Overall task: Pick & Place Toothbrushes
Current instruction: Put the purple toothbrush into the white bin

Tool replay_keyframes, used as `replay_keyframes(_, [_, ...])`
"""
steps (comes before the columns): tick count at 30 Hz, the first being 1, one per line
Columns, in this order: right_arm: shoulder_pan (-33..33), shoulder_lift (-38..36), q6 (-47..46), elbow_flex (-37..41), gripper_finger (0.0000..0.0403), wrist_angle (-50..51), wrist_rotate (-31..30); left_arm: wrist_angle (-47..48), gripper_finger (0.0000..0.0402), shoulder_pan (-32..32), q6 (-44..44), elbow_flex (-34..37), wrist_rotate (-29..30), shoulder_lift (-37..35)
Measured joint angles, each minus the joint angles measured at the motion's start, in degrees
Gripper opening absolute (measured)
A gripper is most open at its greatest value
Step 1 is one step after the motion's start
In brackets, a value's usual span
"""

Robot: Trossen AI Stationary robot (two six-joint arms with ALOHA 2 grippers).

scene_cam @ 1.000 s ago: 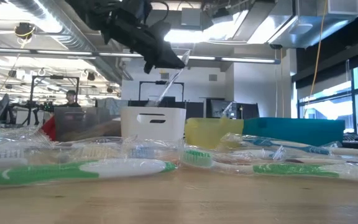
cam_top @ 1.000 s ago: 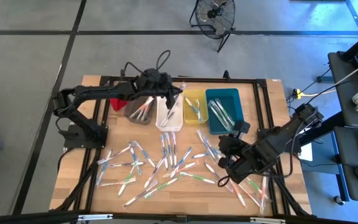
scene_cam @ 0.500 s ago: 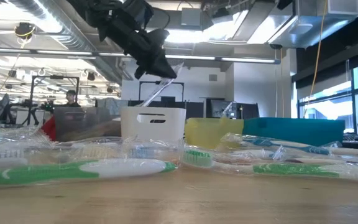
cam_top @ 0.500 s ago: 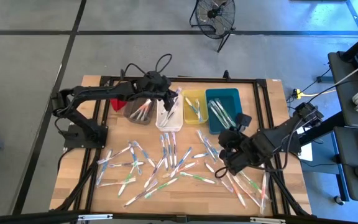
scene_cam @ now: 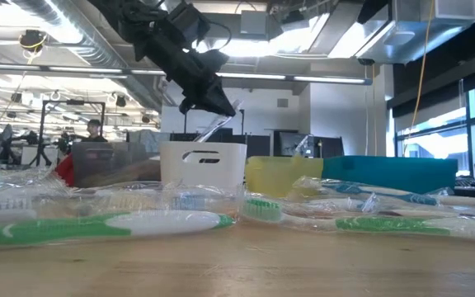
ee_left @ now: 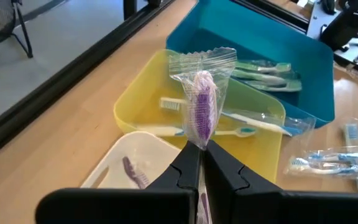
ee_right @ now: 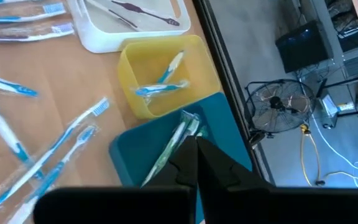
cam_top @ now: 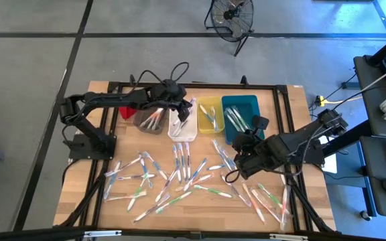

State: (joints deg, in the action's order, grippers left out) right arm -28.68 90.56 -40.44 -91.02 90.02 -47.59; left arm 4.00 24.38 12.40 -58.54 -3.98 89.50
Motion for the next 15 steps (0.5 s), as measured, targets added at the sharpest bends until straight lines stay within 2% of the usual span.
replay_keyframes(10, [3.1,0.0,2.3,0.0,0.0002,-0.2,3.2,-1.2,0.0004,-0.3,1.1,0.3,-0.1,0.1])
replay_keyframes(15, [3.1,0.0,2.6,0.0,0.0002,-0.3,3.5,-6.2,0.0004,-0.3,4.0,3.4,-0.2,0.1])
